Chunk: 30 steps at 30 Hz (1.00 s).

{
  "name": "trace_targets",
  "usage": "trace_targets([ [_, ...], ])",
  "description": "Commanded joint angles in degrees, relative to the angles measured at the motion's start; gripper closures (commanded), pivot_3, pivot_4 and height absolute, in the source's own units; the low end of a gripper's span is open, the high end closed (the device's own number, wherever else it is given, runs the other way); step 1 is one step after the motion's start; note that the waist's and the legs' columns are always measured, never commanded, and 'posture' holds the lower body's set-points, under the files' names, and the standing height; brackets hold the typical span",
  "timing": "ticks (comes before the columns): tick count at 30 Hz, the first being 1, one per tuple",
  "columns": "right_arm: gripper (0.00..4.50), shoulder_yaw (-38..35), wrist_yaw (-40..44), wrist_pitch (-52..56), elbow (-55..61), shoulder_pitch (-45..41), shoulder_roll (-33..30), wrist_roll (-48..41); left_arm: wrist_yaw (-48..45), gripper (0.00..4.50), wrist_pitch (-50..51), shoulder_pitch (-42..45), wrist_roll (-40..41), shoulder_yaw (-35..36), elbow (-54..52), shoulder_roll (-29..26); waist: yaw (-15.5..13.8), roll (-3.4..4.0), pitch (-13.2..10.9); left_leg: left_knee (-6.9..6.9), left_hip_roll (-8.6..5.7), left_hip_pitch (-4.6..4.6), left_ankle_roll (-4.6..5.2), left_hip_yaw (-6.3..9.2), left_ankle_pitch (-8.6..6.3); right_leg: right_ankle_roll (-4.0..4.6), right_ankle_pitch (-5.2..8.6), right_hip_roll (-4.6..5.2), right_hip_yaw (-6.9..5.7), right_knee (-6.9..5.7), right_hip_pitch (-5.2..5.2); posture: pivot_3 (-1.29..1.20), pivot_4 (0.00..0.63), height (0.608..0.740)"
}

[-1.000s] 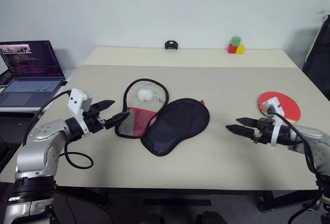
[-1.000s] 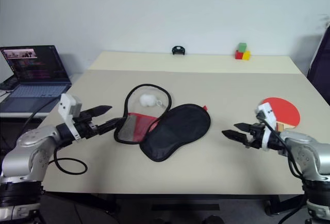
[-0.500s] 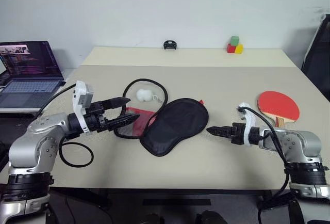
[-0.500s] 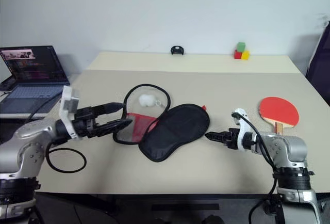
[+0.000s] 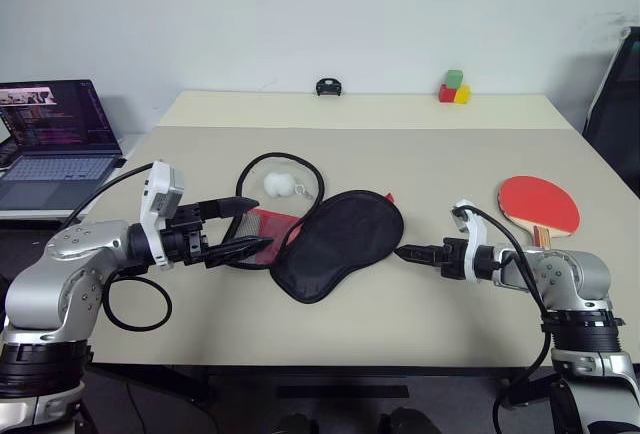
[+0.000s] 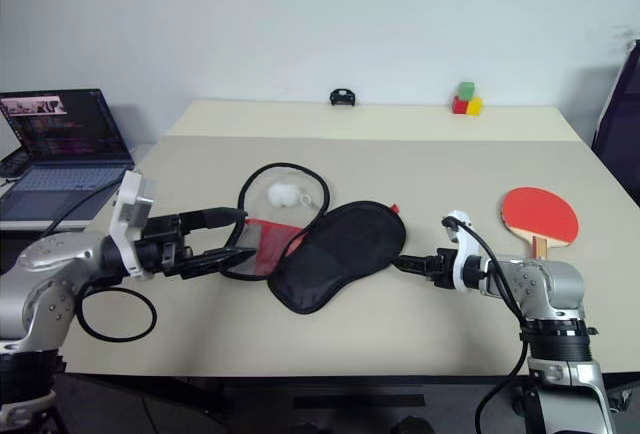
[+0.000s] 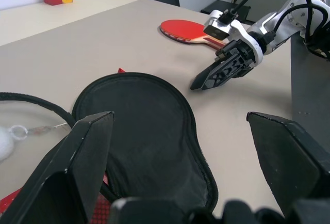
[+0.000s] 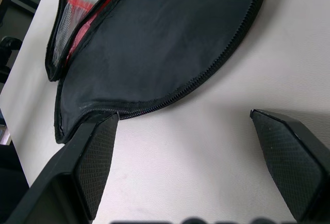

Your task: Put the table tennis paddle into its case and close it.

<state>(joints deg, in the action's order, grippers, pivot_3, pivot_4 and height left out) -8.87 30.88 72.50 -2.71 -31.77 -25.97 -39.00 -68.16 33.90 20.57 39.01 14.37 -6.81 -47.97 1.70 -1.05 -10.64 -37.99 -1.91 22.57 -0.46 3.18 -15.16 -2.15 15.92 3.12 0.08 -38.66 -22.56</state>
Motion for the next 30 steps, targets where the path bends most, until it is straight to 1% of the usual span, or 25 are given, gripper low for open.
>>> trace_targets([
  [1, 0.03, -0.32, -0.04, -0.04, 0.67, -1.19, -0.14, -0.16, -0.24, 0.0, -0.26, 0.15, 0.73, 0.66, -1.74, -1.0, 0.0, 0.0, 0.0, 0.0, 0.0, 0.0, 0.0, 0.0, 0.0, 0.0, 0.0, 0.0, 0.0, 0.0, 0.0, 0.0, 0.15, 0.74],
  [23, 0.03, -0.32, -0.03, -0.03, 0.67, -1.19, -0.14, -0.15, -0.24, 0.0, -0.26, 0.15, 0.72, 0.66, -1.74, -1.0, 0.0, 0.0, 0.0, 0.01, 0.0, 0.01, 0.0, -0.1, 0.0, 0.0, 0.0, -0.01, 0.12, -0.08, -0.09, 0.0, 0.15, 0.74],
  [24, 0.03, 3.68, -2.24, -3.73, -0.91, -4.04, 7.84, 1.2, -1.13, 0.0, -1.16, -1.34, -0.51, 0.46, -1.81, -2.03, 0.17, -0.01, 0.01, 0.01, 0.0, 0.01, 0.0, -0.11, 0.0, 0.0, 0.0, -0.01, 0.12, -0.08, -0.09, 0.0, 0.15, 0.74],
  [25, 0.03, 6.65, -3.89, -6.49, -2.09, -6.18, 13.86, 2.28, -1.79, 0.0, -1.84, -2.47, -1.43, 0.3, -1.86, -2.81, 0.72, -0.12, 0.05, 0.04, 0.01, -0.02, 0.0, -0.14, 0.0, 0.0, 0.0, -0.02, 0.16, -0.1, -0.11, 0.0, 0.15, 0.74],
  [26, 0.03, 8.53, -4.93, -8.38, -2.98, -7.65, 18.05, 3.27, -2.19, 0.0, -2.4, -3.29, -1.96, 0.16, -1.89, -3.42, 1.7, -0.17, 0.06, 0.05, 0.13, -0.13, 0.0, -0.31, 0.0, 0.0, 0.0, -0.13, 0.36, -0.17, -0.13, 0.0, 0.15, 0.74],
  [27, 0.03, 9.47, -5.51, -9.68, -3.9, -8.7, 20.79, 4.26, -2.38, 0.0, -2.77, -3.67, -2.21, 0.04, -1.83, -3.73, 2.32, -0.15, 0.05, 0.09, 0.25, -0.25, 0.0, -0.45, 0.0, 0.05, -0.02, -0.29, 0.59, -0.27, -0.17, 0.0, 0.15, 0.74],
  [28, 0.03, 9.37, -5.54, -10.13, -4.49, -9.03, 21.55, 4.98, -2.39, 0.0, -2.93, -3.7, -2.23, -0.03, -1.75, -3.76, 2.51, -0.13, 0.04, 0.17, 0.33, -0.3, 0.0, -0.52, 0.0, 0.14, -0.05, -0.42, 0.74, -0.37, -0.33, 0.0, 0.15, 0.74],
  [30, 0.03, 9.41, -5.57, -10.99, -5.36, -9.45, 22.46, 5.89, -2.46, 0.0, -3.21, -3.75, -2.31, -0.14, -1.64, -3.79, 1.77, -0.12, 0.04, 0.15, 0.56, 0.05, -0.04, -0.44, 0.02, 0.28, -0.11, -0.62, 0.63, -0.44, -0.71, 0.0, 0.15, 0.74],
])
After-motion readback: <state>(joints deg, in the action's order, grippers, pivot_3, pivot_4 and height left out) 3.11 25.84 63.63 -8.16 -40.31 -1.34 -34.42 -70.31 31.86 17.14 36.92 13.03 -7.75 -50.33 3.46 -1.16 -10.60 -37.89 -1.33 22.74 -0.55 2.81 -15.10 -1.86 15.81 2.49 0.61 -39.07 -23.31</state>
